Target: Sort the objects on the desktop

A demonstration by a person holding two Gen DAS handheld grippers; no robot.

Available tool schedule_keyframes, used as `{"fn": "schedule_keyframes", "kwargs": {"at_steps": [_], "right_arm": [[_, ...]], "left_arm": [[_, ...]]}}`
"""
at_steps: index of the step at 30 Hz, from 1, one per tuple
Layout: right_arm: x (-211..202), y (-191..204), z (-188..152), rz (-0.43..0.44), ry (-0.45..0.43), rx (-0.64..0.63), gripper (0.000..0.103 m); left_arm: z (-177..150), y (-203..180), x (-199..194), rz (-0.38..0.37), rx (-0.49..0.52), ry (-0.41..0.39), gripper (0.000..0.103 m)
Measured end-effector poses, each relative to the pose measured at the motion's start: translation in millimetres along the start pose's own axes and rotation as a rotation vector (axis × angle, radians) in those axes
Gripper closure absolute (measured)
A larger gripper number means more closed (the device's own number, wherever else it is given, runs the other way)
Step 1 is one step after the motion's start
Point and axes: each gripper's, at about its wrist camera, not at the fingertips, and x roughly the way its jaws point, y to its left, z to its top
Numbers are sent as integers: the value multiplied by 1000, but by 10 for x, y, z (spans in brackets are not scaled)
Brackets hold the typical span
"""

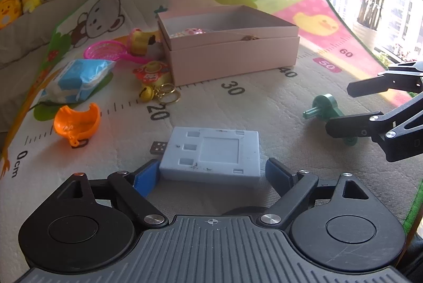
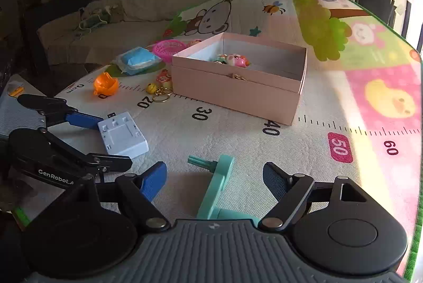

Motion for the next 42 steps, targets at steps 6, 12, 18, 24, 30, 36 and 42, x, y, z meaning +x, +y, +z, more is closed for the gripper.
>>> {"fn": "schedule_keyframes", "kwargs": {"at_steps": [6, 12, 18, 24, 30, 36, 42], "right_arm": [[168, 65, -49, -30, 25, -6, 81], [10, 108, -27, -4, 17, -20, 86], [-354, 48, 210, 32, -79, 13, 92], [-619, -58, 675, 25, -198, -1, 92], [-497, -325, 1516, -51, -294, -20, 92], [-13, -526, 1876, -105, -253, 35, 61], [235, -373, 1486, -98, -219, -8, 44]], "left_arm": [[37, -29, 44, 13, -6, 2, 12], [51, -92, 11, 19, 26, -10, 20], [167, -120, -175, 12, 55, -80, 20], [558, -124, -350, 10, 105, -225, 20], [1275, -76, -101, 32, 121, -422, 17], [1295, 150, 235, 8, 64, -313, 6], [594, 447, 45, 166, 79, -248, 6]]}}
